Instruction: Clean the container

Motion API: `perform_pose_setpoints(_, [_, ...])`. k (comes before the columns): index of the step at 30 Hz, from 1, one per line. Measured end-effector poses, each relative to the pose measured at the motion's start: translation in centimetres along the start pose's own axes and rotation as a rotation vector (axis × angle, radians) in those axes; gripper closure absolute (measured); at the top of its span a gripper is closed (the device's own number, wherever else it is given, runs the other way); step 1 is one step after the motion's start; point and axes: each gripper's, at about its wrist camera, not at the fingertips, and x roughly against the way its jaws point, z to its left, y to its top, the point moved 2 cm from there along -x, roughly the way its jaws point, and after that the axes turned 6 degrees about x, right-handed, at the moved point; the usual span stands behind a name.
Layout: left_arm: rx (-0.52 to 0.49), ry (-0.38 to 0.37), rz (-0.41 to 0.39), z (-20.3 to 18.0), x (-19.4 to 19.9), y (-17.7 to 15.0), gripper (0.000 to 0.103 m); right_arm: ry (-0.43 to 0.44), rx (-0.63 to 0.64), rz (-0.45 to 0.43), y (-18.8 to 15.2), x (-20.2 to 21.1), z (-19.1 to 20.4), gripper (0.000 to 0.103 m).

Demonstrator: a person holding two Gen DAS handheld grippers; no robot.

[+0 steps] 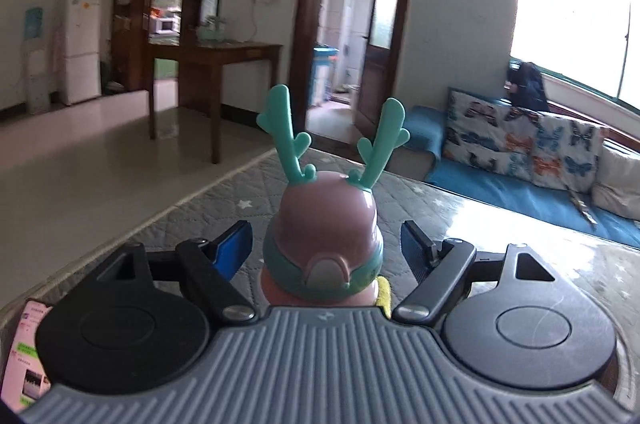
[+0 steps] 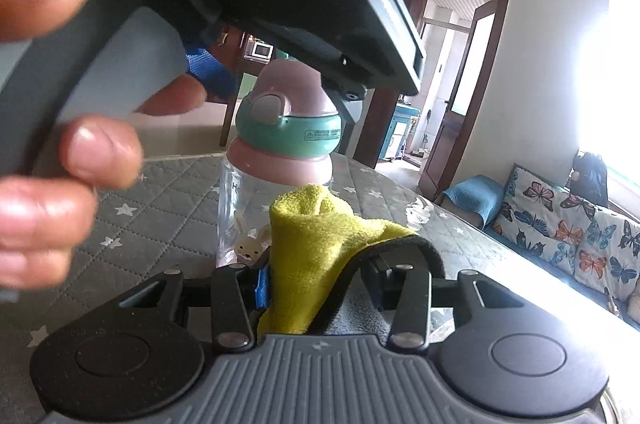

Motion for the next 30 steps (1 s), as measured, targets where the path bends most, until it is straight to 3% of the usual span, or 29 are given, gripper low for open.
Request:
perform_pose_setpoints(6, [0.024,0.05,0.003,-0.3,-0.4,0.0,0.031,-0.005,-0.006,0.006,-0.2,0.1,-0.2,0.06])
perform_pose_setpoints(18, [0.016,0.03,0.019,0.4,-1.1,0.7,0.033,0.022,-0.025,-0.01,-0.5,0.5,-0.6,0.062])
perform_pose_setpoints(24, [-0.048,-0.062,0.051,1.7,-1.1,1.1,0.033,0.059,-0.089,-0.017,-0.7,0.6,-1.7,0.07])
perform_pose_setpoints(30, [-0.139,-0.206,0.109,4.0,-1.5,1.7,0.033,0.109,-0.183,-0.023,-0.8,0.5,-3.3,0.075])
